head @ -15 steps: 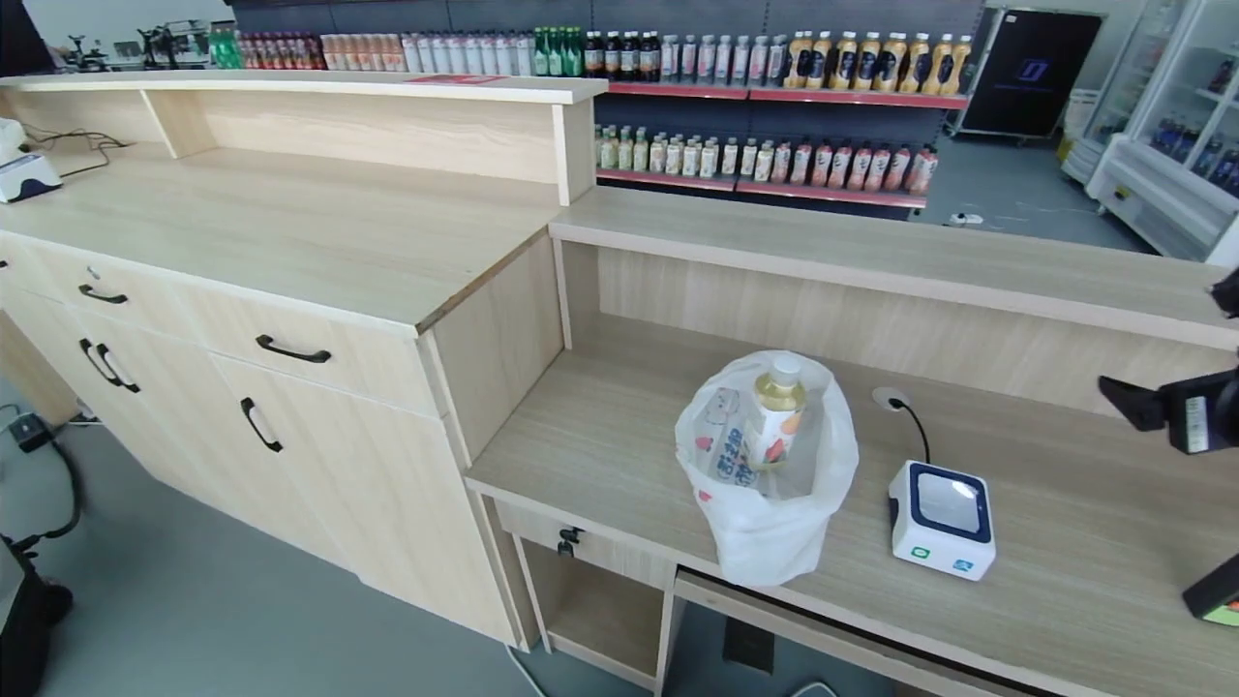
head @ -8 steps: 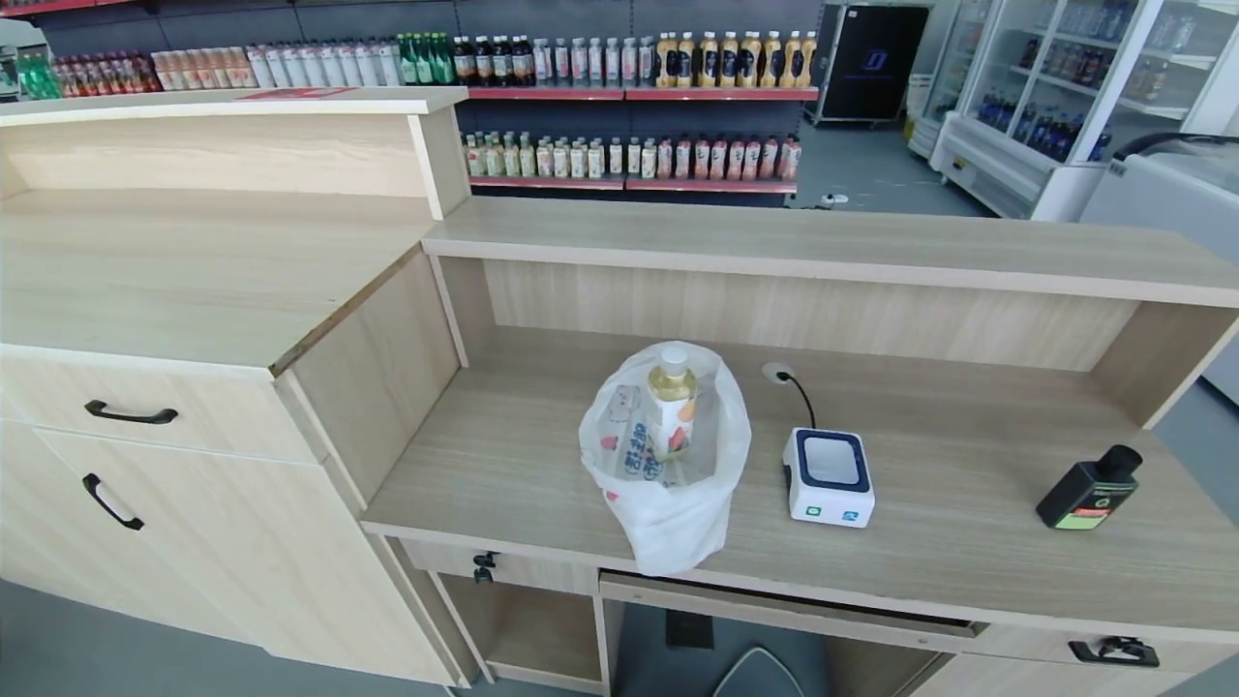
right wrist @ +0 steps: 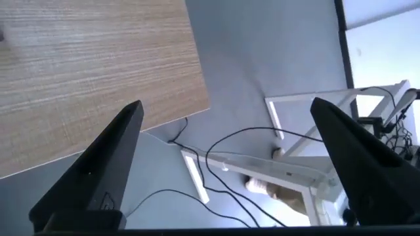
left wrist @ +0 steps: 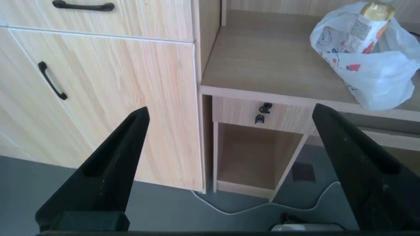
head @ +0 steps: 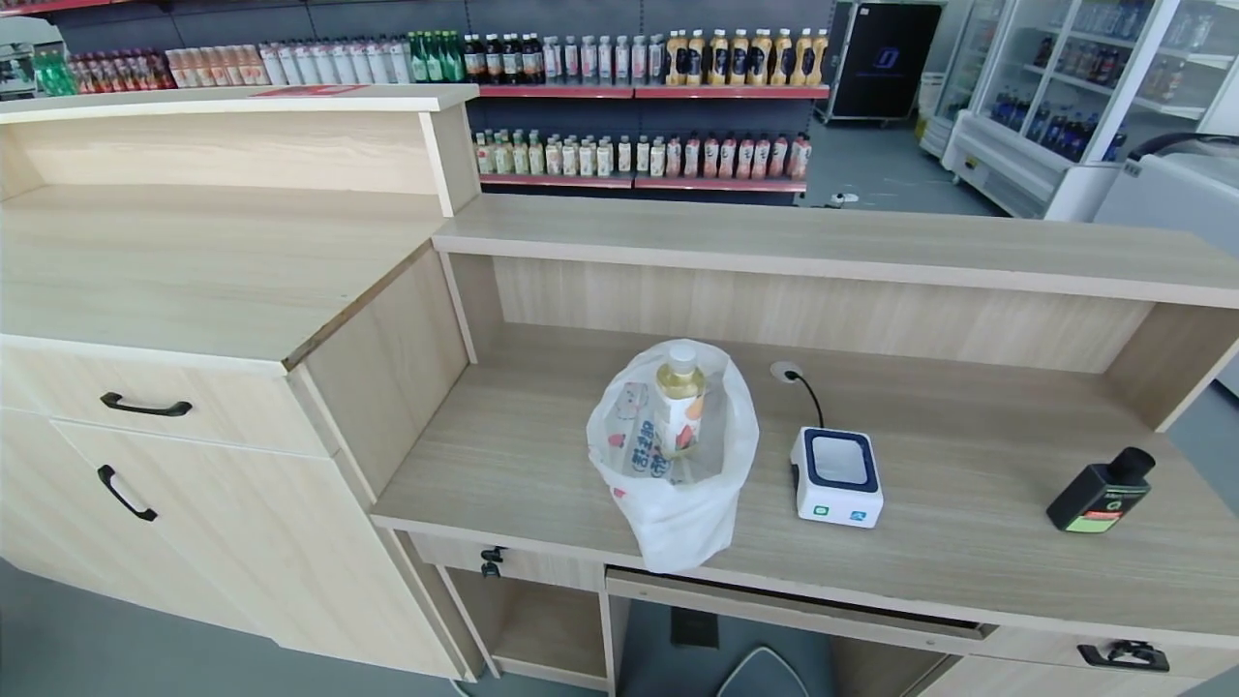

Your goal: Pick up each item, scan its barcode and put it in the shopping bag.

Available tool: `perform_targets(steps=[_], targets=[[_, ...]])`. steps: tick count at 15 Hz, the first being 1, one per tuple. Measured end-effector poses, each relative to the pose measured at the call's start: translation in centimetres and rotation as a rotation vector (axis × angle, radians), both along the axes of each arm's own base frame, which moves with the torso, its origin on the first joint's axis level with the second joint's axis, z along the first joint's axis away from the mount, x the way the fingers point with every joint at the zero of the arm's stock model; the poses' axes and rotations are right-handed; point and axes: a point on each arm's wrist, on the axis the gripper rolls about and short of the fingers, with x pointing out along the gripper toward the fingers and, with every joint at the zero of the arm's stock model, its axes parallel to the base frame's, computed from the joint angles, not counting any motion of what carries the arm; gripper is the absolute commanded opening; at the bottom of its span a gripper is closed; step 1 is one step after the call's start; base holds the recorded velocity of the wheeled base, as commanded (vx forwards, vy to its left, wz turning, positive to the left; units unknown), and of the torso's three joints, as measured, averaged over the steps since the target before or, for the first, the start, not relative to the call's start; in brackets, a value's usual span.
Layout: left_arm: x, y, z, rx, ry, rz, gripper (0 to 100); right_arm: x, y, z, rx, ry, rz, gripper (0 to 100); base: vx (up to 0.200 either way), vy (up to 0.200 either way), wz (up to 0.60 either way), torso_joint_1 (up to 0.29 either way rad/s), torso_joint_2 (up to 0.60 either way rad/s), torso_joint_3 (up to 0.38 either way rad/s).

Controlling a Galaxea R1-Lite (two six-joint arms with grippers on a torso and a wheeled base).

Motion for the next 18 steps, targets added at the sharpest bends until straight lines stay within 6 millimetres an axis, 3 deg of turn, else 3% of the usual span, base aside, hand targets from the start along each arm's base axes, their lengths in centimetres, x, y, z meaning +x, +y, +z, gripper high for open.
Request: perform_targets(steps=[5,9,18], targets=[[0.0,0.0,0.0,0.000,0.000,0.000,100,1.8,-1.9,-2.6,0.052,-0.015,0.078,100,0.000,0.000,0.00,0.000,0.00,0.000],[0.0,0.0,0.0,0.000,0.000,0.000,100,2.7,-1.4,-3.1,0.119,-0.063,0.229,100,0.000,0.000,0.00,0.000,0.00,0.000],[0.0,0.0,0.0,0.000,0.000,0.000,100,5.3,-0.2,-3.9,0.138,-0.084,0.334,100,0.000,0.000,0.00,0.000,0.00,0.000]])
